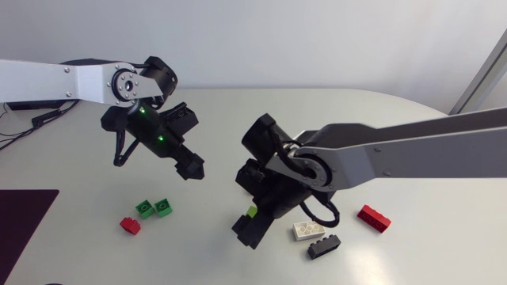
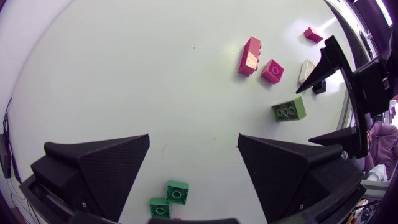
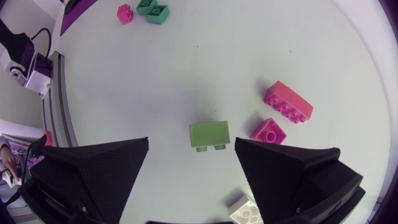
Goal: Sort duplo bricks by size, large to the right and small to the left
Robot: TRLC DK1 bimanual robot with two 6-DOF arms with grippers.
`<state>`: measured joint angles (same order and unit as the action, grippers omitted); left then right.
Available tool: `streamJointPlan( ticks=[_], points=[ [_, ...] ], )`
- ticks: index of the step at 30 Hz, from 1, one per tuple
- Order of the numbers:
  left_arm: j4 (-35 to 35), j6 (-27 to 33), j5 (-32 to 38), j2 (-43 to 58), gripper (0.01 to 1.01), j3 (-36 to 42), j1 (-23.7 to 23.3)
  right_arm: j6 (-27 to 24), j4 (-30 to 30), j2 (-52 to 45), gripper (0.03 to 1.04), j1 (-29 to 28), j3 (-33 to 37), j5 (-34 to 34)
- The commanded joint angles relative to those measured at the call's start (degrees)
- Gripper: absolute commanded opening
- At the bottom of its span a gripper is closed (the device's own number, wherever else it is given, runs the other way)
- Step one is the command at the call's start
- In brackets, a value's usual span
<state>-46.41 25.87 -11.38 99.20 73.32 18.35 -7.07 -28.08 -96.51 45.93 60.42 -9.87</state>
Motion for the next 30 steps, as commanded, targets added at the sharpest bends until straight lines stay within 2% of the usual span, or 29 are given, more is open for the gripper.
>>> streamJointPlan(
  ticks=[1,5,11,19,22,23,25,30],
  points=[
    [0.09,0.76,0.04,-1.38,0.987,-1.95,-0.42,-0.84,-0.49,-2.1,1.0,0.39,0.66,0.2],
    [0.27,0.68,0.04,-1.02,0.987,-1.86,-0.51,-2.07,0.65,-4.21,0.99,-0.14,0.57,0.55],
    [0.53,0.5,0.04,-0.76,0.987,-1.86,-0.42,-2.51,1.18,-6.94,0.87,-0.32,2.68,0.38],
    [0.89,0.68,-0.05,-0.41,0.987,-2.3,-0.86,-2.6,0.74,-8.7,0.87,-0.67,4.7,0.46],
    [0.97,0.59,-0.05,-0.41,0.987,-2.39,-0.86,-2.6,1.18,-8.7,0.71,-0.84,4.09,0.46],
    [1.06,0.59,-0.05,-0.41,0.987,-2.48,-0.86,-2.6,1.8,-8.52,0.62,-0.93,3.65,0.38],
    [1.15,0.59,-0.23,-0.41,0.987,-2.57,-0.86,-2.42,3.82,-7.73,0.36,-1.37,2.51,0.29],
    [1.24,0.5,-0.4,-0.5,0.987,-2.92,-0.77,-2.33,4.96,-6.76,0.28,-1.55,0.48,0.11]
  ],
)
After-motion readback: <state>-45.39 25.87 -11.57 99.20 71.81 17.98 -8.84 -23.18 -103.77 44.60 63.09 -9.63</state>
